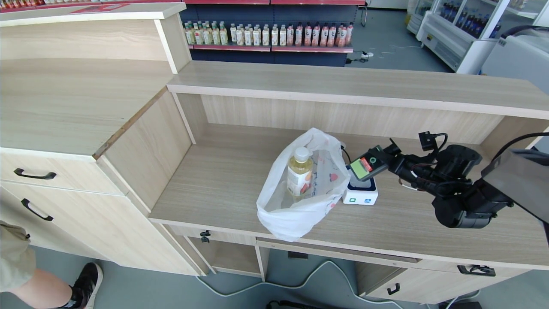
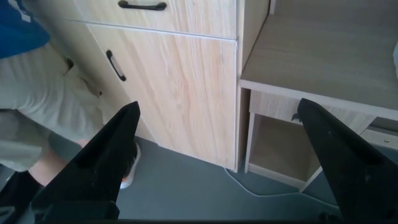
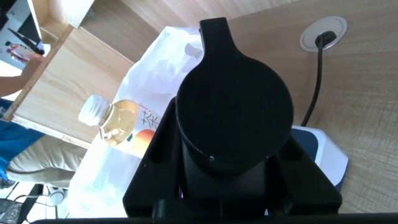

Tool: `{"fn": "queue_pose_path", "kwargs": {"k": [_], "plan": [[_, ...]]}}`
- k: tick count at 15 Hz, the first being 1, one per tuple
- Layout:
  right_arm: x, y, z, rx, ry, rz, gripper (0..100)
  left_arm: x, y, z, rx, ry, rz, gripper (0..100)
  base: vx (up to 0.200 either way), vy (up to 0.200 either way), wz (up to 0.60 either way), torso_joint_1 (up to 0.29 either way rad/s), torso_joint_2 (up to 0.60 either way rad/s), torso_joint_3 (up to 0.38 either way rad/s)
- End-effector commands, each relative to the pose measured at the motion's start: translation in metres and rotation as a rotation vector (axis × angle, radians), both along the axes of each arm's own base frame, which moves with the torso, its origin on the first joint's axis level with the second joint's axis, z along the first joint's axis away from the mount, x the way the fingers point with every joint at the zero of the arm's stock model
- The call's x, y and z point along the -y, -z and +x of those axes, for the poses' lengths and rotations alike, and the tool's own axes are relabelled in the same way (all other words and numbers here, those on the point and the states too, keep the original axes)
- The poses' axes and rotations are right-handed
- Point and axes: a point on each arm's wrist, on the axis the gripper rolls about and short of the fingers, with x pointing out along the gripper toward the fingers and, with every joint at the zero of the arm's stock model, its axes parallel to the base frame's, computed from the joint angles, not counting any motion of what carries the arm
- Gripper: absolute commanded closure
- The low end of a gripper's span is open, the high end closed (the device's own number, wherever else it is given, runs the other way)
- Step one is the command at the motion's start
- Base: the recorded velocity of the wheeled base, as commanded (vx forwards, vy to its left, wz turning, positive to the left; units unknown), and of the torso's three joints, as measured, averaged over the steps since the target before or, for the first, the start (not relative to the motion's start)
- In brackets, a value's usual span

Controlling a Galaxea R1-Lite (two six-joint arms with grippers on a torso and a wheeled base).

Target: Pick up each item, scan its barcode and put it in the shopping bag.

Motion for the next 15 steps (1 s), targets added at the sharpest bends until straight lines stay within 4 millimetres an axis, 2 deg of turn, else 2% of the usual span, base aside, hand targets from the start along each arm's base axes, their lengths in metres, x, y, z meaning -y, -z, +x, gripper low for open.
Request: {"fn": "queue_pose_path", "kwargs": {"k": [1, 3, 5, 8, 10, 12, 13, 14, 15], "plan": [[-0.001, 0.001, 0.000, -0.001, -0.002, 0.000, 100, 0.000, 0.000, 0.000, 0.001, 0.000, 0.000, 0, 0.000, 0.000, 0.00, 0.000, 0.00, 0.000], [-0.001, -0.005, -0.002, 0.015, -0.002, -0.001, 100, 0.000, 0.000, 0.000, 0.001, 0.001, 0.000, 0, 0.000, 0.000, 0.00, 0.000, 0.00, 0.000], [0.005, -0.035, -0.016, 0.108, 0.020, -0.038, 100, 0.000, 0.000, 0.000, 0.002, 0.000, -0.004, 0, 0.000, 0.000, 0.00, 0.000, 0.00, 0.000], [0.035, -0.083, -0.037, 0.286, 0.122, -0.148, 100, 0.000, 0.000, 0.000, 0.003, 0.000, -0.006, 0, 0.000, 0.000, 0.00, 0.000, 0.00, 0.000], [0.058, -0.099, -0.058, 0.393, 0.224, -0.300, 100, 0.000, 0.000, 0.000, 0.003, 0.000, -0.006, 0, 0.000, 0.000, 0.00, 0.000, 0.00, 0.000], [0.092, -0.109, -0.075, 0.502, 0.357, -0.487, 100, 0.000, 0.000, 0.000, 0.003, 0.000, -0.006, 0, 0.000, 0.000, 0.00, 0.000, 0.00, 0.000], [0.100, -0.118, -0.081, 0.532, 0.389, -0.509, 100, 0.000, 0.000, 0.000, 0.003, 0.000, -0.006, 0, 0.000, 0.000, 0.00, 0.000, 0.00, 0.000], [0.105, -0.140, -0.098, 0.568, 0.439, -0.516, 100, 0.000, 0.000, 0.000, 0.003, 0.000, -0.006, 0, 0.000, 0.000, 0.00, 0.000, 0.00, 0.000], [0.105, -0.153, -0.110, 0.554, 0.494, -0.497, 100, 0.000, 0.000, 0.000, 0.003, 0.000, -0.007, 0, 0.000, 0.000, 0.00, 0.000, 0.00, 0.000]]}}
